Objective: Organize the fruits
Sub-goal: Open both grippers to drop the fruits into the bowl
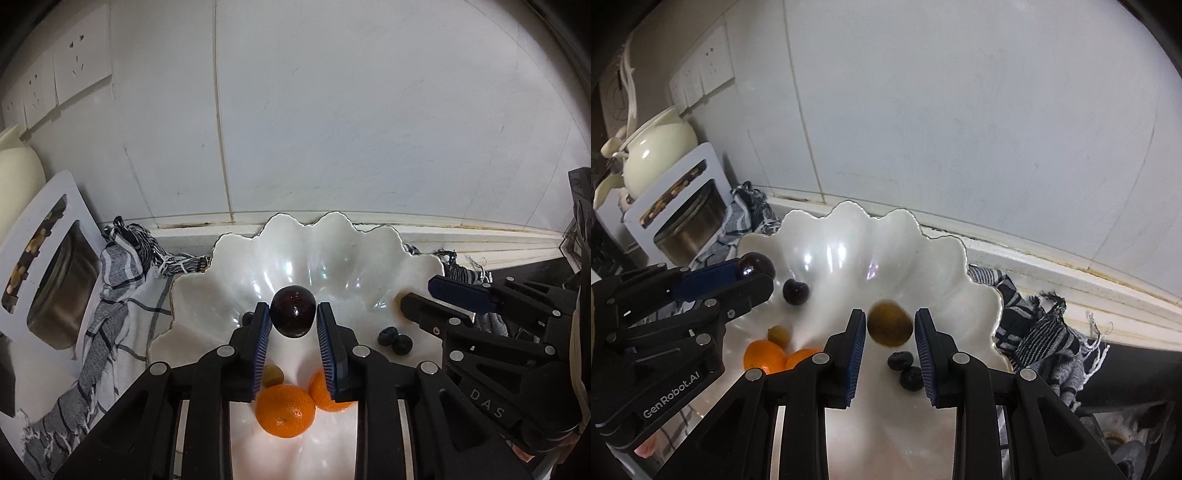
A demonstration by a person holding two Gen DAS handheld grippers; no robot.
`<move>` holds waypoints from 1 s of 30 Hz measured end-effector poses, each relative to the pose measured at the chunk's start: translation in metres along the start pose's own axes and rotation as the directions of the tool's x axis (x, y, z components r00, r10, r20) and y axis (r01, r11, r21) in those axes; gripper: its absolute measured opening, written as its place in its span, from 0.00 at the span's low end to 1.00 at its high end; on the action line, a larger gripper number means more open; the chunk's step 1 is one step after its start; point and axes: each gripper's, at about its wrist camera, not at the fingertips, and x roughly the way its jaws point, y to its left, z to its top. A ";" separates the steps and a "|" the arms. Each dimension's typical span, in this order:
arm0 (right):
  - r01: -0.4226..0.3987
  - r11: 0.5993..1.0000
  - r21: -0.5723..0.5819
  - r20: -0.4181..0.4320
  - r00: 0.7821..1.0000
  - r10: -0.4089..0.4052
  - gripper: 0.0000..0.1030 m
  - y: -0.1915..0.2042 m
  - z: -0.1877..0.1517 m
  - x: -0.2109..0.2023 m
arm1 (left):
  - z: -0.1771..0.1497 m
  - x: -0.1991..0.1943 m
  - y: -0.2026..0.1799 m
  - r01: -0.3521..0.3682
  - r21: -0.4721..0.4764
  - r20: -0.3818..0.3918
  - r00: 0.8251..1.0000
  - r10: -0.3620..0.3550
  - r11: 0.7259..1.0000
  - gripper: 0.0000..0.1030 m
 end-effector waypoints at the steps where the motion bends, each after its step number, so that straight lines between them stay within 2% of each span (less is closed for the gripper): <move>1: 0.001 1.000 0.000 -0.002 1.000 -0.001 0.32 -0.001 0.001 0.000 | 0.000 0.001 0.001 0.000 -0.004 -0.002 1.000 0.000 1.000 0.39; 2: 0.005 1.000 0.002 -0.004 1.000 -0.005 0.39 -0.001 0.001 0.000 | 0.000 0.000 0.001 0.000 -0.007 0.002 1.000 0.000 1.000 0.43; 4: 0.015 1.000 0.006 0.002 1.000 -0.015 0.42 -0.003 0.001 -0.001 | 0.000 0.000 0.001 -0.008 -0.003 0.006 1.000 0.008 1.000 0.43; 9: 0.028 0.999 0.018 0.017 0.999 -0.028 0.42 -0.008 -0.002 -0.009 | -0.003 -0.014 0.001 -0.052 -0.008 0.039 0.998 0.052 0.999 0.47; 16: 0.040 0.999 0.019 0.089 0.995 -0.042 0.42 -0.008 -0.012 -0.043 | -0.011 -0.051 -0.004 -0.083 0.000 0.102 0.991 0.082 0.997 0.50; 30: 0.027 1.000 0.002 0.235 0.972 -0.027 0.42 0.006 -0.047 -0.124 | -0.039 -0.131 -0.022 -0.054 0.019 0.220 0.974 0.048 0.998 0.51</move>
